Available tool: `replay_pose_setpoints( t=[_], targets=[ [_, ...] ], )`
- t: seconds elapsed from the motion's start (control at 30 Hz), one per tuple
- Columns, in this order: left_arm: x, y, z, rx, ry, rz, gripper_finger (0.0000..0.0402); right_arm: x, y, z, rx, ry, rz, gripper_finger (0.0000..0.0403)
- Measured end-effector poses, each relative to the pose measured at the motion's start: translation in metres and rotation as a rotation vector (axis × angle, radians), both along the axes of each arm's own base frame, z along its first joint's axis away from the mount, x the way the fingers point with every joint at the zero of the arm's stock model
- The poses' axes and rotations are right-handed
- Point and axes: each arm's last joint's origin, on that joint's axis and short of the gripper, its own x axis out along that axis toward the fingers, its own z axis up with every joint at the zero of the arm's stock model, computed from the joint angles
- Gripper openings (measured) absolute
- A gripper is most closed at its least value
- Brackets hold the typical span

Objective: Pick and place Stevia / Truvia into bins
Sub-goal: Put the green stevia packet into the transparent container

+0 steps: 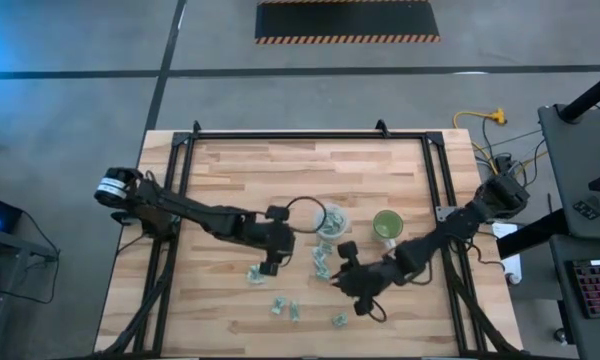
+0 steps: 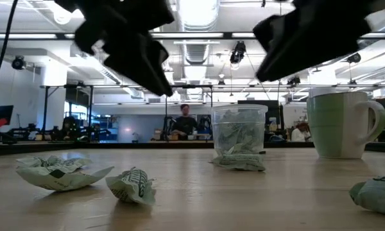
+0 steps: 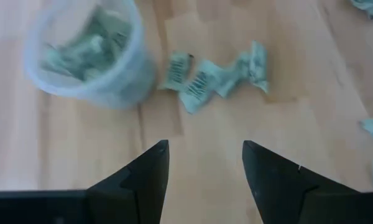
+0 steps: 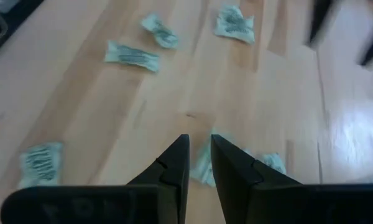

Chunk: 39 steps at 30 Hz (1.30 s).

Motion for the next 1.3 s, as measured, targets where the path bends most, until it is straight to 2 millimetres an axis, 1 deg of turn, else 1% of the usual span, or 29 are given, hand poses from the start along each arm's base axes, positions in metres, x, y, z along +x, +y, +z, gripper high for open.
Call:
replay_pose_setpoints(
  t=[0.07,0.2,0.33,0.57,0.73,0.93,1.13,1.3],
  targets=[
    [-0.005,-0.005,-0.005,-0.015,0.025,0.004,0.0187,0.005,-0.006,-0.003,0.038,-0.003,-0.019,0.0062],
    [-0.012,-0.01,-0.01,-0.047,0.084,0.042,0.0187,0.007,-0.013,-0.01,0.084,0.022,-0.067,0.0084],
    [-0.015,-0.01,-0.012,-0.049,0.122,0.061,0.0187,0.01,-0.014,-0.019,0.099,0.032,-0.091,0.0105],
    [-0.015,-0.01,-0.012,-0.056,0.123,0.072,0.0187,0.02,-0.013,-0.044,0.071,0.085,-0.108,0.0128],
    [-0.015,-0.01,-0.012,-0.056,0.124,0.072,0.0187,0.027,-0.016,-0.047,0.071,0.087,-0.13,0.0142],
    [-0.015,-0.01,-0.012,-0.056,0.124,0.072,0.0187,0.027,-0.017,-0.053,0.079,0.109,-0.151,0.0156],
    [-0.015,-0.01,-0.012,-0.055,0.124,0.072,0.0187,0.028,-0.017,-0.067,0.055,0.145,-0.15,0.0159],
    [-0.015,-0.01,-0.012,-0.055,0.124,0.072,0.0187,0.029,-0.019,-0.068,0.052,0.151,-0.155,0.0159]
  ],
)
